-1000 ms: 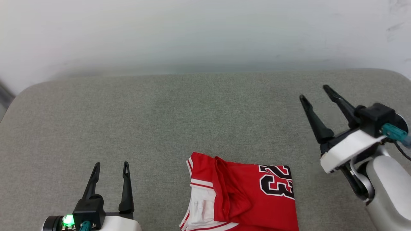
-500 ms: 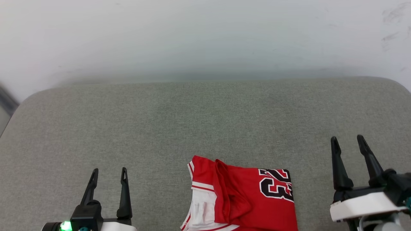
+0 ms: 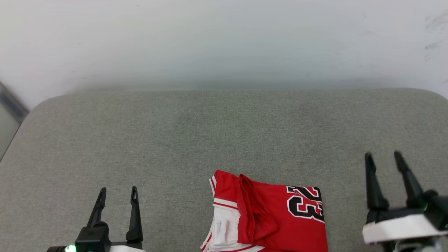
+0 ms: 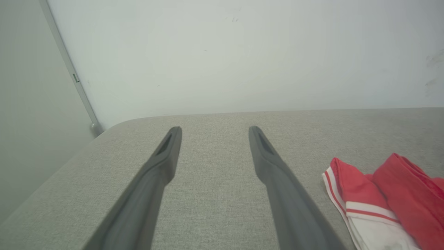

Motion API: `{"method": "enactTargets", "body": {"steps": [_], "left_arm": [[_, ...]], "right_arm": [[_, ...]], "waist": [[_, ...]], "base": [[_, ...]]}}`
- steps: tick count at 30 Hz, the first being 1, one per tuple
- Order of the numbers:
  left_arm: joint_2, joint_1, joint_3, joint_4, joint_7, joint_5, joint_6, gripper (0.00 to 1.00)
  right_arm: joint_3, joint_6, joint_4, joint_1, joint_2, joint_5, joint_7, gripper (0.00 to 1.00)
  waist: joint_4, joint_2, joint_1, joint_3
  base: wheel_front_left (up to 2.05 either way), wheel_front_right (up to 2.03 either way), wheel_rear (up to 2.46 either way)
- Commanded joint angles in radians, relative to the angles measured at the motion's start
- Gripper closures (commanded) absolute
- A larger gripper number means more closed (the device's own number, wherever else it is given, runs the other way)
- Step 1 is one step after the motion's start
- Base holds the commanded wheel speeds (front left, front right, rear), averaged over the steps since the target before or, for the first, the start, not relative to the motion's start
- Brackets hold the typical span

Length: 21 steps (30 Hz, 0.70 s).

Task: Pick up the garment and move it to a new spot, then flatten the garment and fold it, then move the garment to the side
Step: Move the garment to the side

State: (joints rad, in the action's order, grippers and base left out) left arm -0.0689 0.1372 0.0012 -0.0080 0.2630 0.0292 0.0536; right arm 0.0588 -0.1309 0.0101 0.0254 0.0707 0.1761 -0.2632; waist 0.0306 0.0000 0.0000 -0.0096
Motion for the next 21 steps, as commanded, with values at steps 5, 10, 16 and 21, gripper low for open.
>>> {"method": "enactTargets", "body": {"steps": [5, 10, 16, 21], "left_arm": [[0.002, -0.008, 0.001, 0.001, 0.002, -0.002, -0.008, 0.00], [0.004, -0.025, -0.002, 0.004, 0.002, -0.005, -0.017, 0.00], [0.006, -0.046, -0.004, 0.000, 0.002, -0.003, -0.018, 0.00], [0.009, -0.069, -0.009, -0.005, 0.002, 0.000, -0.021, 0.00]], "right_arm": [[-0.065, 0.000, 0.011, -0.157, 0.125, 0.025, 0.059, 0.00], [-0.354, 0.001, 0.019, -0.321, 0.385, 0.247, 0.511, 0.00], [-0.440, 0.001, 0.040, -0.354, 0.493, 0.499, 0.834, 0.00], [-0.424, 0.000, 0.093, -0.316, 0.506, 0.697, 0.998, 0.00]], "waist": [[0.004, 0.0000, 0.0000, 0.008], [0.012, 0.0000, 0.0000, 0.031], [0.024, 0.0000, 0.0000, 0.057], [0.040, 0.0000, 0.0000, 0.096]], "base": [[0.00, 0.00, 0.00], [0.00, 0.00, 0.00], [0.00, 0.00, 0.00], [0.00, 0.00, 0.00]]}}
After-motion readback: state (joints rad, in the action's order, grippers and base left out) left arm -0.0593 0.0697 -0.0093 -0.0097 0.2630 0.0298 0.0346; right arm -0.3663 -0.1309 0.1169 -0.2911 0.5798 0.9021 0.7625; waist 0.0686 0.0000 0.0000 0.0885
